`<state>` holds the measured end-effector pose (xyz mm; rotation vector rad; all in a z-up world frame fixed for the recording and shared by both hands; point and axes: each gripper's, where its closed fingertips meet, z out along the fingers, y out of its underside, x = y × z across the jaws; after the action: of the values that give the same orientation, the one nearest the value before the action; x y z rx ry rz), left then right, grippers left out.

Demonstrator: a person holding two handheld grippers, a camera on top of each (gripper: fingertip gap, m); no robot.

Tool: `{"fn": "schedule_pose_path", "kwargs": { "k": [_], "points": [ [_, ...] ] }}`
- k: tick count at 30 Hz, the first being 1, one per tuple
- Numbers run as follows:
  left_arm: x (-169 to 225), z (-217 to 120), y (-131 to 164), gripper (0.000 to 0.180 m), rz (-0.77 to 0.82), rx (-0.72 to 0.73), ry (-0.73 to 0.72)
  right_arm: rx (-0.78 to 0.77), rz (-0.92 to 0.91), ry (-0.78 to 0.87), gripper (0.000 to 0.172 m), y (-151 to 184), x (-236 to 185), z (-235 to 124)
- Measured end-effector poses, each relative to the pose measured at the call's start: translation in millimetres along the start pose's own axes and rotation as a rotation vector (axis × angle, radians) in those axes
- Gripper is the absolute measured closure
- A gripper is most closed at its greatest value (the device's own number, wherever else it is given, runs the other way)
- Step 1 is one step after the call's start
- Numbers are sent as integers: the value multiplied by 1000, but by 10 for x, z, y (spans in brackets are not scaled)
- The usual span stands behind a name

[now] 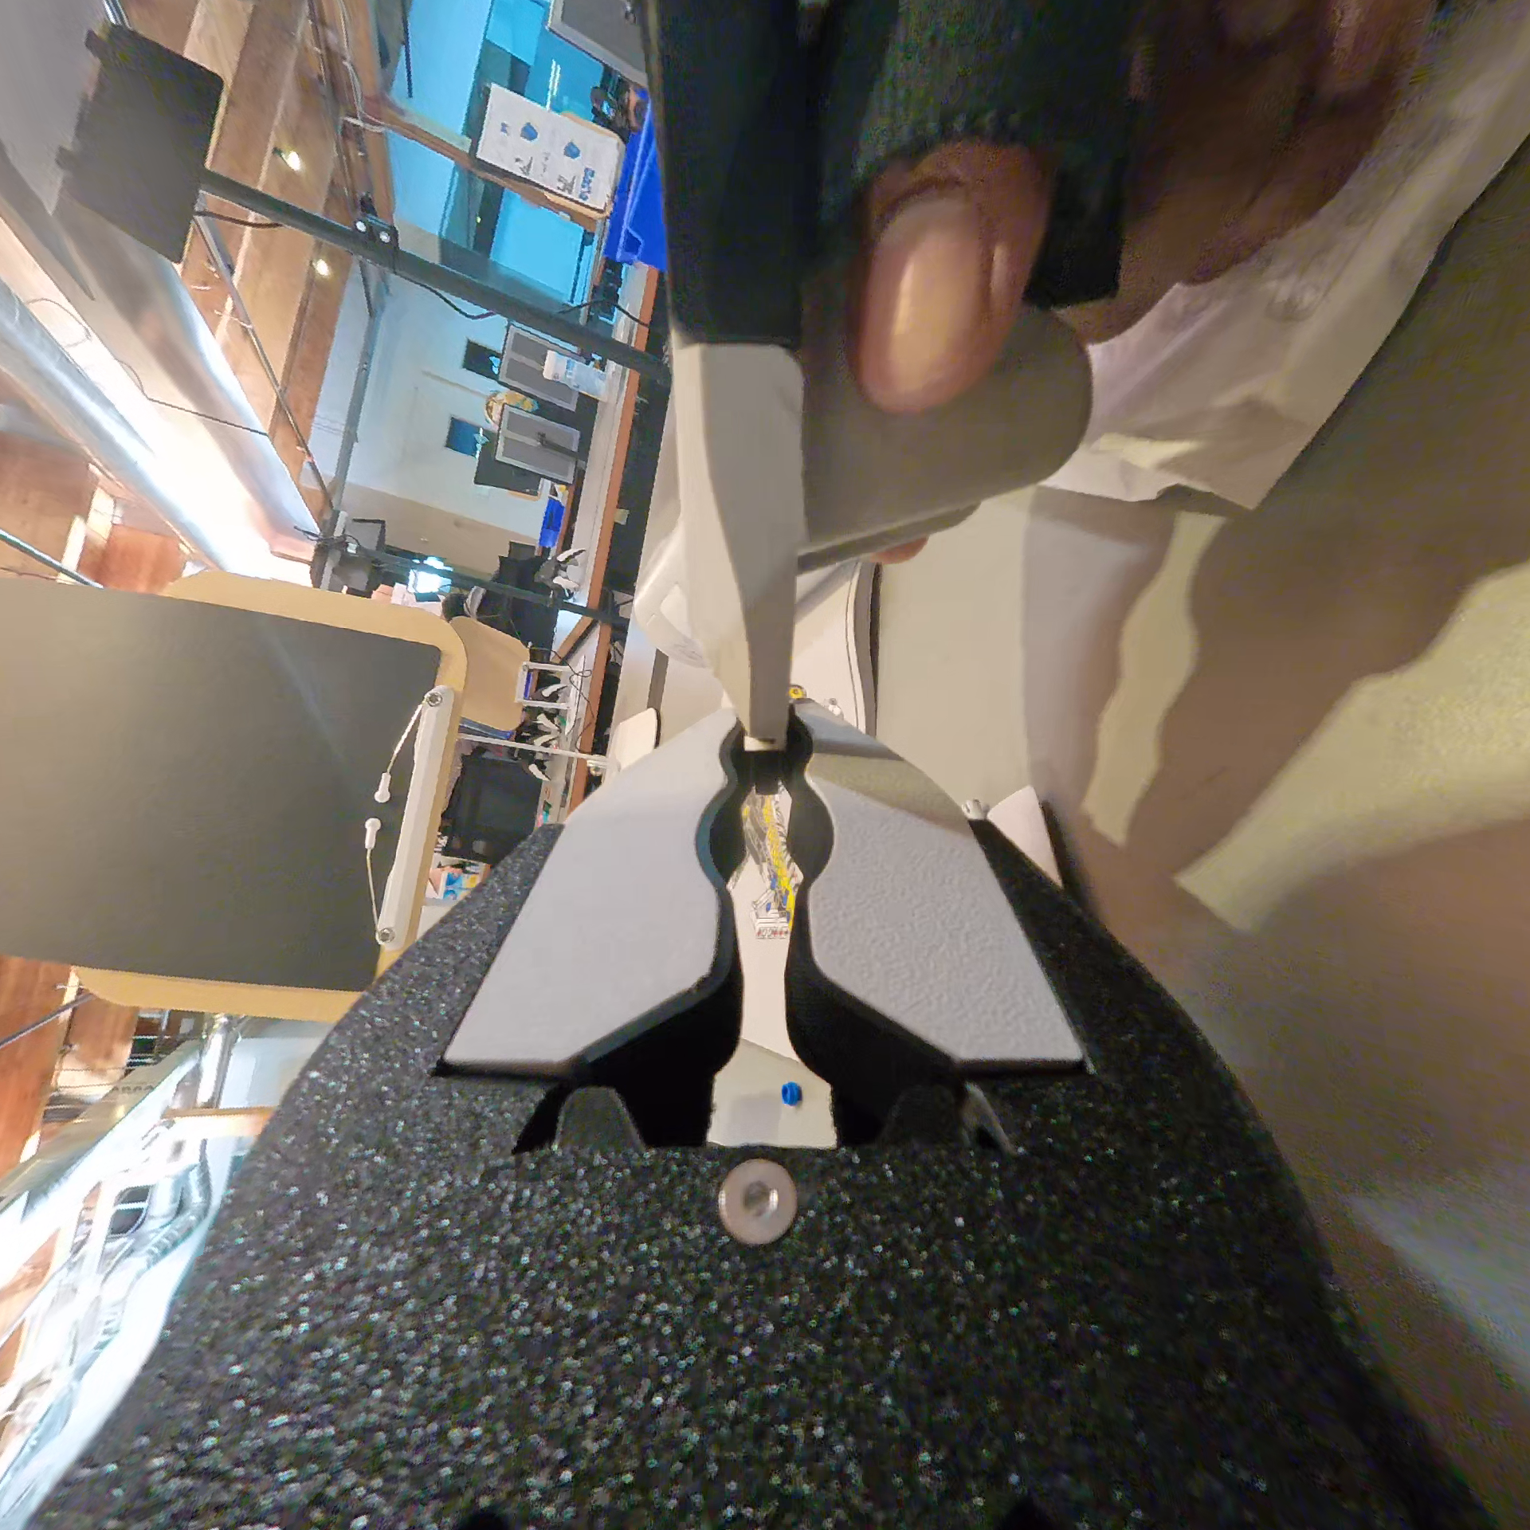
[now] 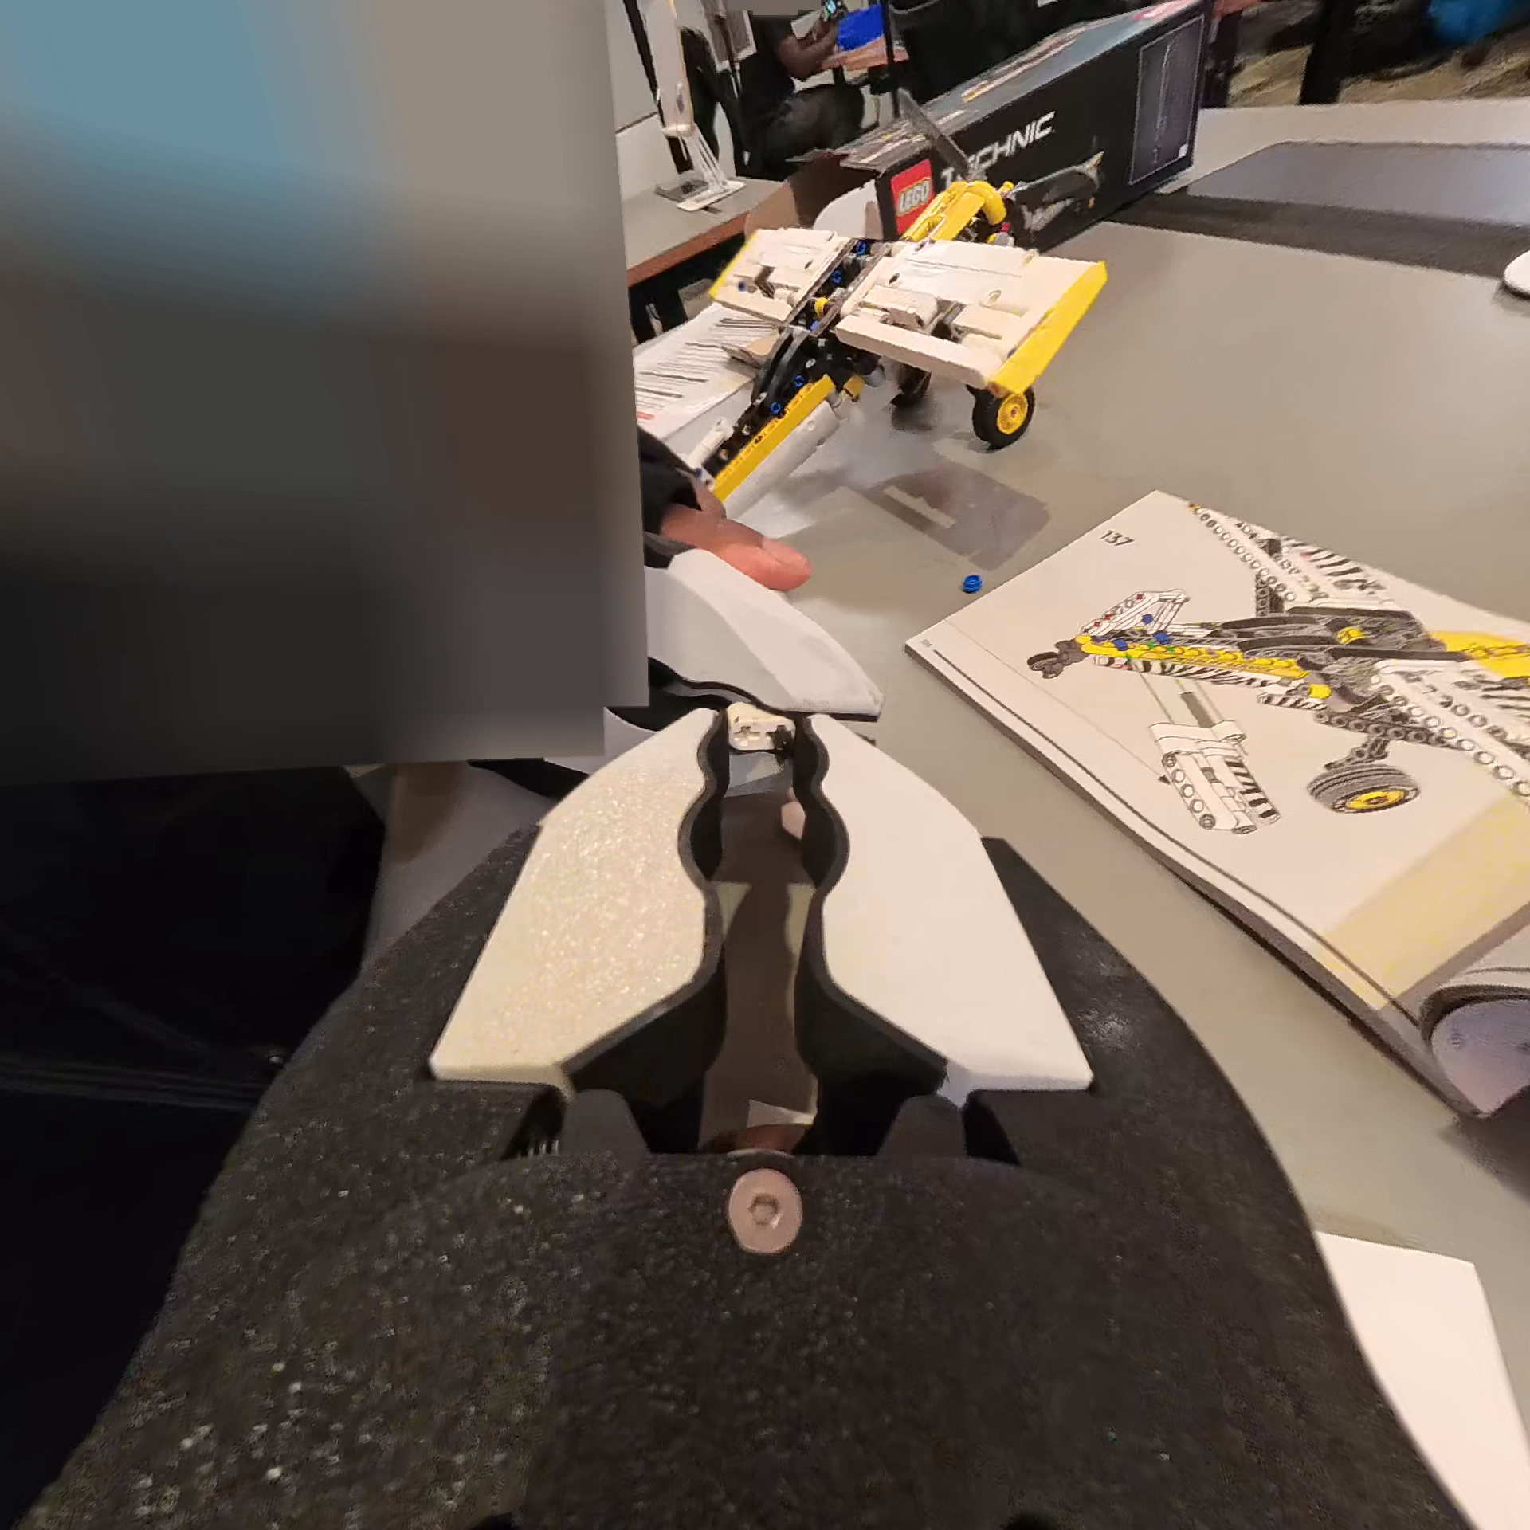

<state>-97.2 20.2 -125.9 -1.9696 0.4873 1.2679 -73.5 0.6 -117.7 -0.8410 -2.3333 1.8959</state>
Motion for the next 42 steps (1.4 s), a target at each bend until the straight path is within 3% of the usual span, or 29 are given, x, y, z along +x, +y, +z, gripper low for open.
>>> {"fn": "schedule_pose_path", "kwargs": {
  "k": [6,19,24,30,36,42],
  "points": [
    [-5,-9,-13,173,22,7,-3,-12,-54,16,157,1,-19,-14],
    [15,-63,-86,173,-15,112,40,12,99,-162,157,-3,-101,-62],
    [105,14,-14,173,-64,61,105,-88,-137,25,157,82,6,-30],
    [212,32,120,173,-145,18,221,-144,-372,124,165,160,160,-53],
    [346,-13,104,173,-261,30,377,-131,-713,150,158,132,57,-31],
    [424,-68,13,173,-255,57,436,-152,-844,119,158,207,-53,30]
  ]
}}
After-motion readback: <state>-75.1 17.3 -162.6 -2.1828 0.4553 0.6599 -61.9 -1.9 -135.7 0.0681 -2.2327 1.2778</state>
